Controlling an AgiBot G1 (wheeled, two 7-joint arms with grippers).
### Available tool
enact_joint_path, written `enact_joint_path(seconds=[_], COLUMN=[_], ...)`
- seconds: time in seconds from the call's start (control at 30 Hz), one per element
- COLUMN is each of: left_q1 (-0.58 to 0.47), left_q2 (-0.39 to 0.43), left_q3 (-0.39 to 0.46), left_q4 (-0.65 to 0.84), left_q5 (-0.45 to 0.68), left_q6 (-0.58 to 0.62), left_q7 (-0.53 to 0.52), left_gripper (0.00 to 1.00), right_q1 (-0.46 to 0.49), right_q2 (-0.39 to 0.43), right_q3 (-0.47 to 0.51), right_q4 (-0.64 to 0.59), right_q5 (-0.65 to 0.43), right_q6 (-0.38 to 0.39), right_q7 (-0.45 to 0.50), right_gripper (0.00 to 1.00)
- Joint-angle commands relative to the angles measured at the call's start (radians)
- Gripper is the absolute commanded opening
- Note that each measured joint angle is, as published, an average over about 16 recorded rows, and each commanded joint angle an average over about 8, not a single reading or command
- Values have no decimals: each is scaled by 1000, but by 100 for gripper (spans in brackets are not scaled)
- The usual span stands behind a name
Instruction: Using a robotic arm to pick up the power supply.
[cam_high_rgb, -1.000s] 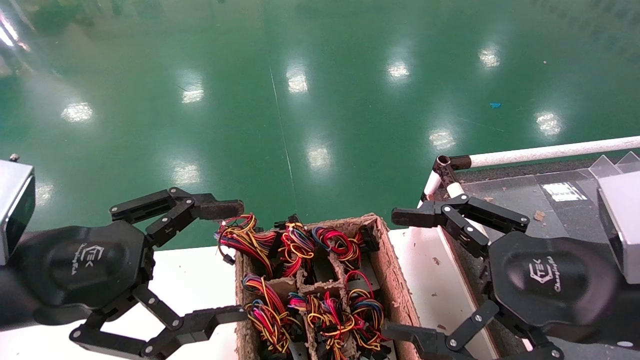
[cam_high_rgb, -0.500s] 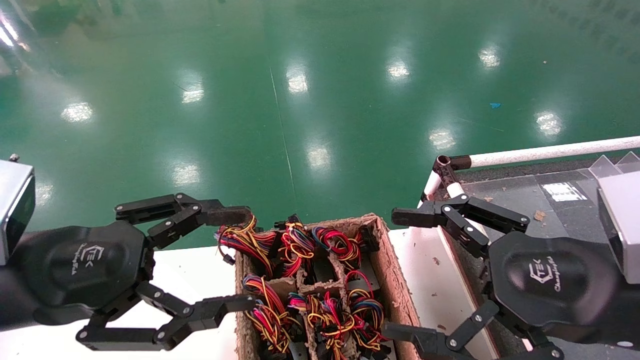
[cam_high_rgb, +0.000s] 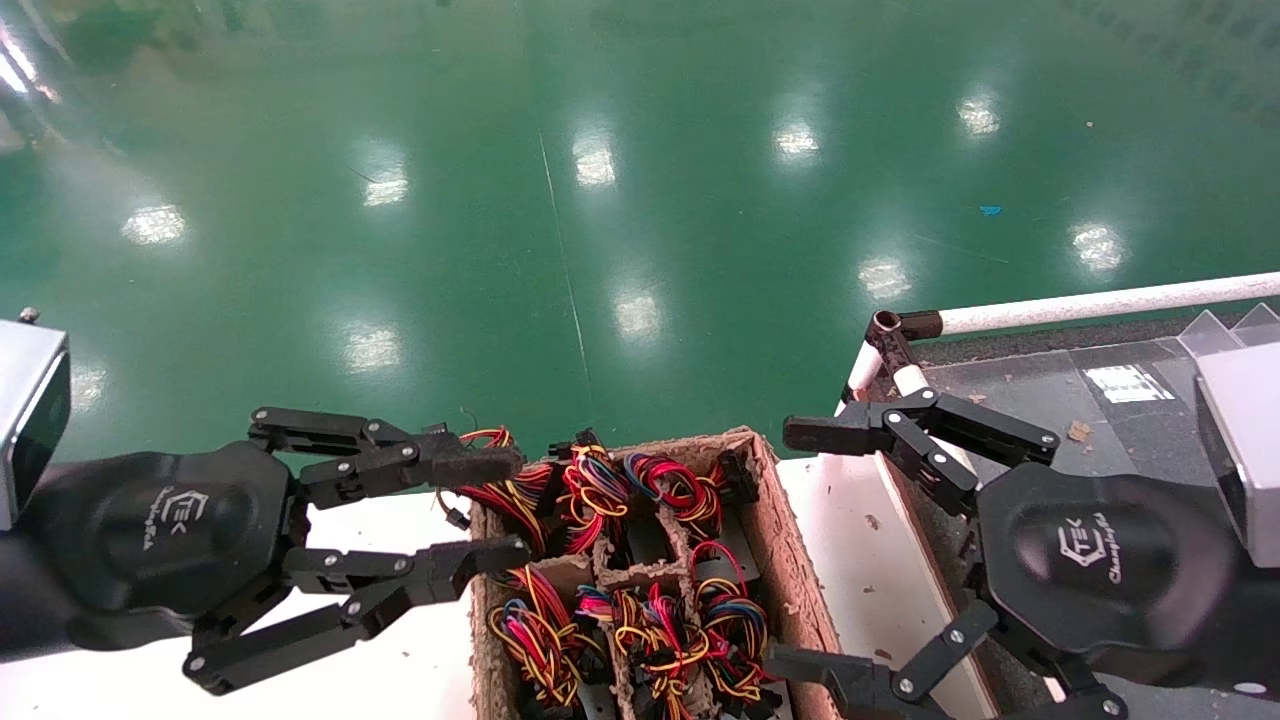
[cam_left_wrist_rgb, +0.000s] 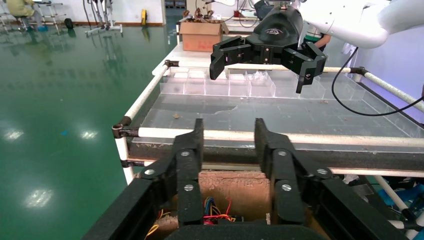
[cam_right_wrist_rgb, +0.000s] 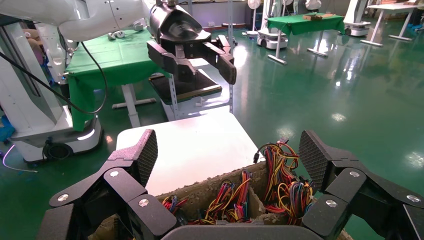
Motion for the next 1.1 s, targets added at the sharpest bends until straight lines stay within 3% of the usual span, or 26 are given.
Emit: enact_joint_path(seconds=[0.03, 0.47, 0.5, 0.73, 0.77, 1.1], left_q1=[0, 0, 0, 0, 0, 0], left_q2=[0, 0, 0, 0, 0, 0], left_q3=[0, 0, 0, 0, 0, 0], left_q4=[0, 0, 0, 0, 0, 0], left_q5=[0, 0, 0, 0, 0, 0], left_q6=[0, 0, 0, 0, 0, 0], left_q7=[0, 0, 0, 0, 0, 0], left_gripper=[0, 0, 8, 96, 100, 100], right_q1=[0, 2, 3, 34, 41, 125], right_q2=[0, 1, 1, 1, 0, -52], right_q3=[0, -8, -11, -56, -65, -182], right_q4=[0, -1, -2, 17, 22, 47], right_q5=[0, -22, -31, -159, -184, -460], right_q6=[0, 2, 3, 27, 32, 64], right_q7=[0, -6, -8, -8, -5, 37], right_gripper=[100, 100, 100, 100, 100, 100])
